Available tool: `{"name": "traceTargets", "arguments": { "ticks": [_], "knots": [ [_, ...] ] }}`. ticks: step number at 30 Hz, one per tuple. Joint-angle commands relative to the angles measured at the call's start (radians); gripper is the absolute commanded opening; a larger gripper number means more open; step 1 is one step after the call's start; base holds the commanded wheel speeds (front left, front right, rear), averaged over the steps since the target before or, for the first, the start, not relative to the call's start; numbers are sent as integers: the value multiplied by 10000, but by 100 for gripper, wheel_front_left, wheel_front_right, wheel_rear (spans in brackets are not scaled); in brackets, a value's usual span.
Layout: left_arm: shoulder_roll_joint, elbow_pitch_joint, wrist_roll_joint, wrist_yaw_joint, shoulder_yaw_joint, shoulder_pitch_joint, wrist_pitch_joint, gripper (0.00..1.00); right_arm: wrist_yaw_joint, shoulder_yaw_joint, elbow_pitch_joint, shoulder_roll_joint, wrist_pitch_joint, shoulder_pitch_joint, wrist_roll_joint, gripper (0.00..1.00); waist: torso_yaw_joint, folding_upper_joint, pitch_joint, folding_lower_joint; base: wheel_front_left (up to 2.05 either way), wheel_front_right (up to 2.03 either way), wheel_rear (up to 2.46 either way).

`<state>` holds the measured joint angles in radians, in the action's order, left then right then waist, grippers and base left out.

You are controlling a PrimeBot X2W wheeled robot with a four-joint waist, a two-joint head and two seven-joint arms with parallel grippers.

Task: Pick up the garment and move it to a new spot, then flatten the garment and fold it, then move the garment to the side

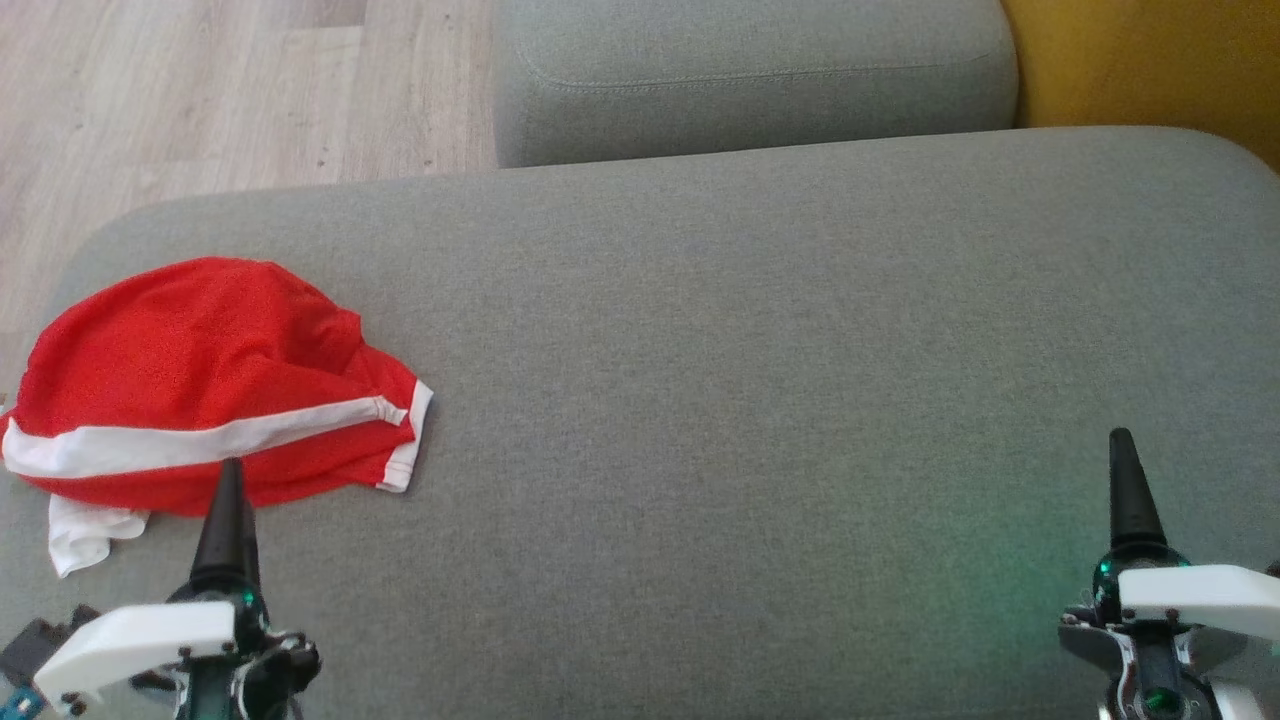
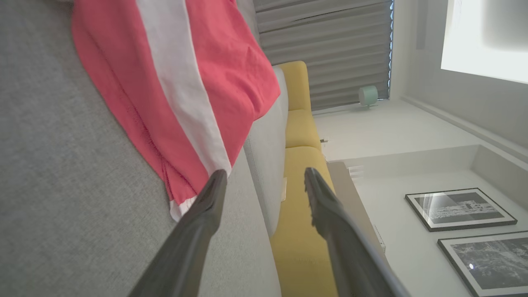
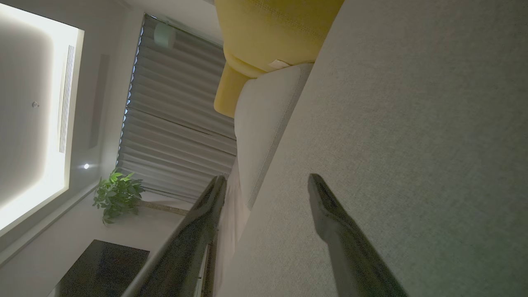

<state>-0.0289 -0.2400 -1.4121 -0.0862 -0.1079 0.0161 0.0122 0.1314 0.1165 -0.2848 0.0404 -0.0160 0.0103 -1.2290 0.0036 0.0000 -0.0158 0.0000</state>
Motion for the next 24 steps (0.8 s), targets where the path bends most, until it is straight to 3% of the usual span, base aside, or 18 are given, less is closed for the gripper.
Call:
{"name": "traceTargets", "arguments": {
  "ticks": [1, 13, 24],
  "knots": [
    [-116, 607, 471, 94, -63, -449, -122, 100, -2, -90, 507, 43, 136, 497, 520, 100, 7, 0, -6, 0, 0, 0, 0],
    [-130, 1601, 3032, 621, 801, -246, -502, 100, -3, -638, 1049, 51, 519, 403, 3227, 100, 54, 0, -70, 0, 0, 0, 0],
    [-141, 1899, 4935, 931, 1419, -154, -794, 100, -3, -1010, 1282, 57, 814, 350, 4975, 100, 64, 0, -129, 0, 0, 0, 0]
  ]
}}
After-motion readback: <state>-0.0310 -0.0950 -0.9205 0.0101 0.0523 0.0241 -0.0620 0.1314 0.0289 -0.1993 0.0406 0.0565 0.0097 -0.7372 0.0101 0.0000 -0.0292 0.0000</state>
